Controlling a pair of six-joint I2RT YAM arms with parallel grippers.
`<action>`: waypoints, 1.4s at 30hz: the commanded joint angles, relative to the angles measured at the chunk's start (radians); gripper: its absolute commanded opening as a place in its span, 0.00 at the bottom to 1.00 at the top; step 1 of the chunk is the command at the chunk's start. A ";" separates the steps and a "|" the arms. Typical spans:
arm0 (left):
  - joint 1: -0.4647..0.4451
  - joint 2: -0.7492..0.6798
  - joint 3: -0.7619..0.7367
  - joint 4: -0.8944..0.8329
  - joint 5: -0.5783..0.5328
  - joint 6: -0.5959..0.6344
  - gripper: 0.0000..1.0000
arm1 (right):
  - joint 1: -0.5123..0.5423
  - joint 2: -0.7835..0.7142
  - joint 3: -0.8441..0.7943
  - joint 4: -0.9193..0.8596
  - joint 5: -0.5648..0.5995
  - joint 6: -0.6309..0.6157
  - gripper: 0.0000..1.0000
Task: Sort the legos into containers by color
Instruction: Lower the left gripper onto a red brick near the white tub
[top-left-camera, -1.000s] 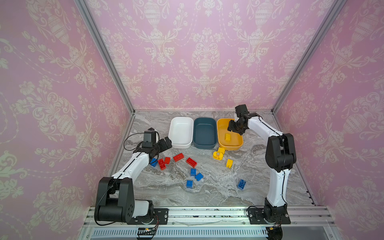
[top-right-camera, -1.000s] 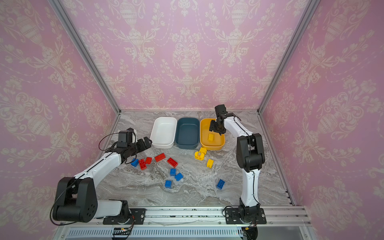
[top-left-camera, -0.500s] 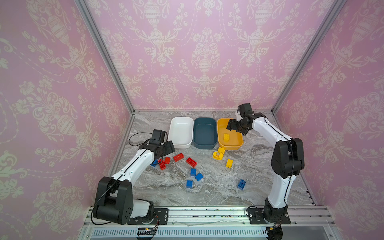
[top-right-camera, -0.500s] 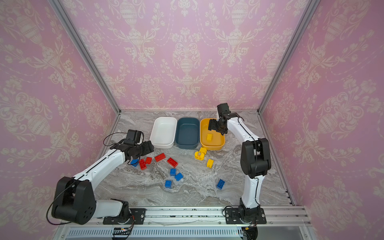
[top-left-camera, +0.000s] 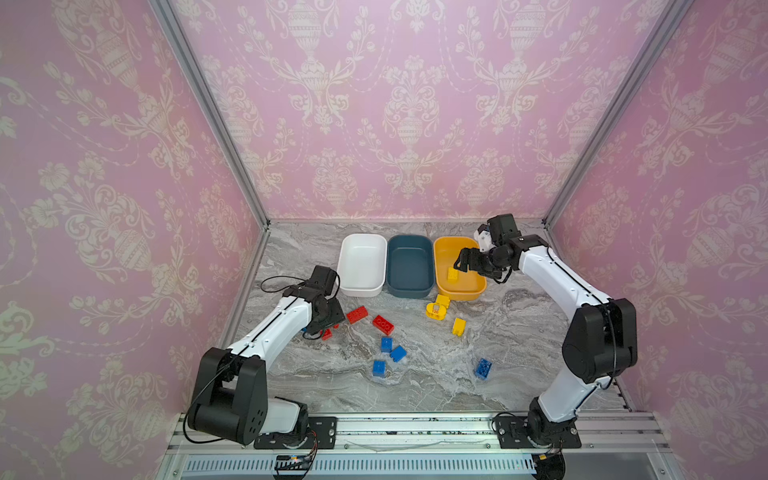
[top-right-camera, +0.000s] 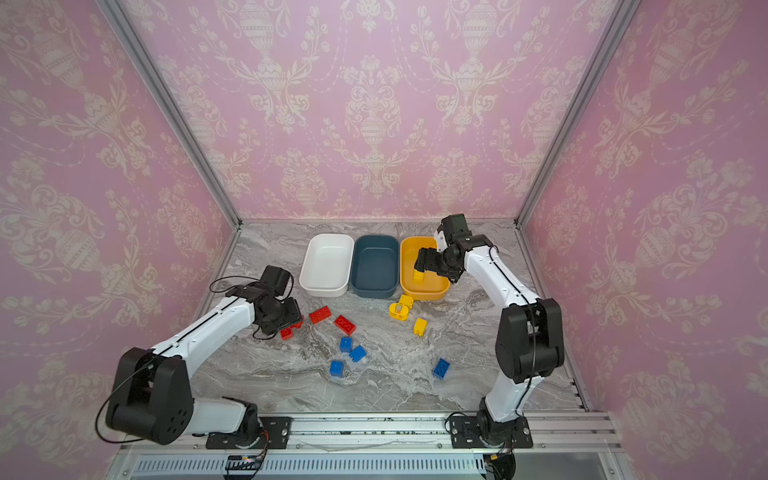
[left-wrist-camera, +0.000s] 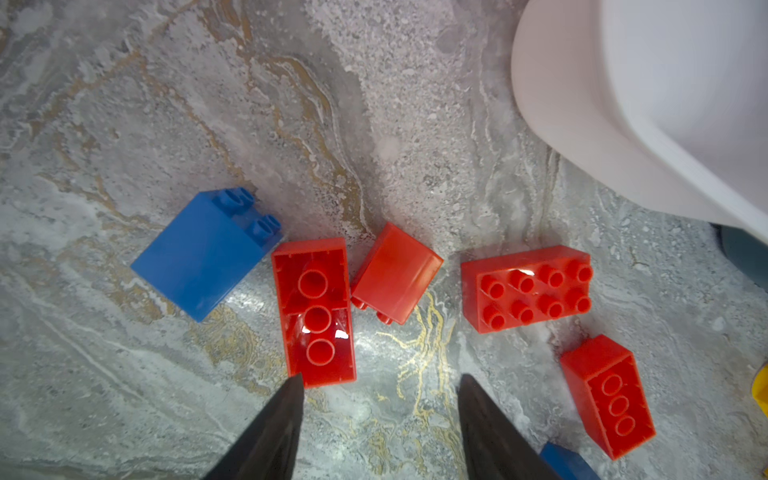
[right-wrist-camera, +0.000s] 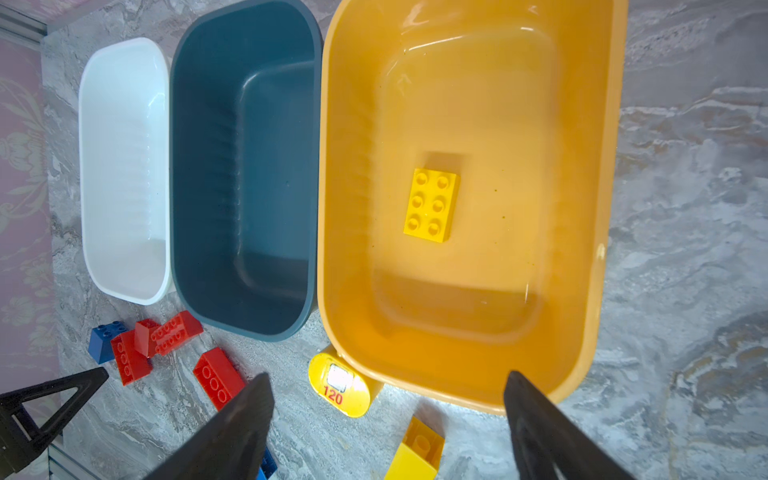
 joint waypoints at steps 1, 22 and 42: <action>-0.007 0.003 0.006 -0.059 -0.046 -0.030 0.60 | 0.008 -0.027 -0.021 -0.035 -0.022 -0.029 0.88; -0.007 0.045 -0.038 -0.038 -0.074 -0.040 0.52 | 0.007 -0.021 -0.021 -0.045 -0.021 -0.030 0.88; -0.005 0.103 -0.088 0.043 -0.093 -0.009 0.52 | 0.000 -0.027 -0.024 -0.050 -0.011 -0.024 0.88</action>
